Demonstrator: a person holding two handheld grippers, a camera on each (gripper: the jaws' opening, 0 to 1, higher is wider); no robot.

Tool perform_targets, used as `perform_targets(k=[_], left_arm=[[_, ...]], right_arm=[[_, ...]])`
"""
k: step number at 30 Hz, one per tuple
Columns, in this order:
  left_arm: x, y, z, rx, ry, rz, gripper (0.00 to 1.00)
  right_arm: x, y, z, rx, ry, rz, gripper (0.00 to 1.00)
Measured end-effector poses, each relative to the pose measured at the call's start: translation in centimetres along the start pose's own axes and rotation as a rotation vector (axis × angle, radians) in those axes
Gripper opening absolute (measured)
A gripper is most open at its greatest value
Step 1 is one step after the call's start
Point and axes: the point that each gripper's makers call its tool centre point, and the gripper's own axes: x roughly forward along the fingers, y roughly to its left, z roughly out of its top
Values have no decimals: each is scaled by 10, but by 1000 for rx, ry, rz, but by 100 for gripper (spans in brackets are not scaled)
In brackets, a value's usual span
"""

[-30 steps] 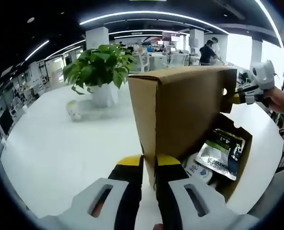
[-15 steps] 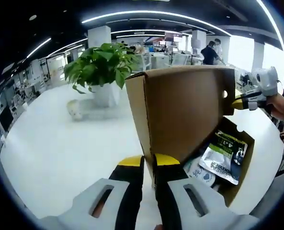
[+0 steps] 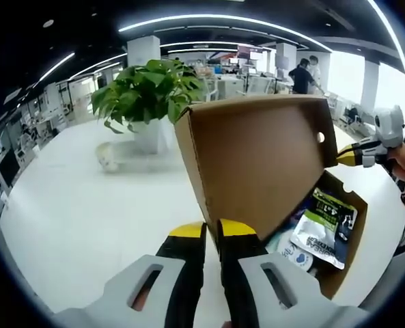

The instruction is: Operate the shoe box by opening the lid, removing the specified soft item, and placing it in the target area until the item is outside and the box remains undamaged.

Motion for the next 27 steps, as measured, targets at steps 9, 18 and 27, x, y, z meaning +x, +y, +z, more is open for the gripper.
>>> perform_targets(k=[9,18,27], left_arm=[[9,5,2,-7,9,2,5],[15,7,3,-12,16,5,5],[22,10,2,-17,25,18,5]], right_arm=[[-4,1,1,20,-16,12,7],[-9,5,-4,40,-20,20,10],[-11,5,-15,62,-17,23,10]])
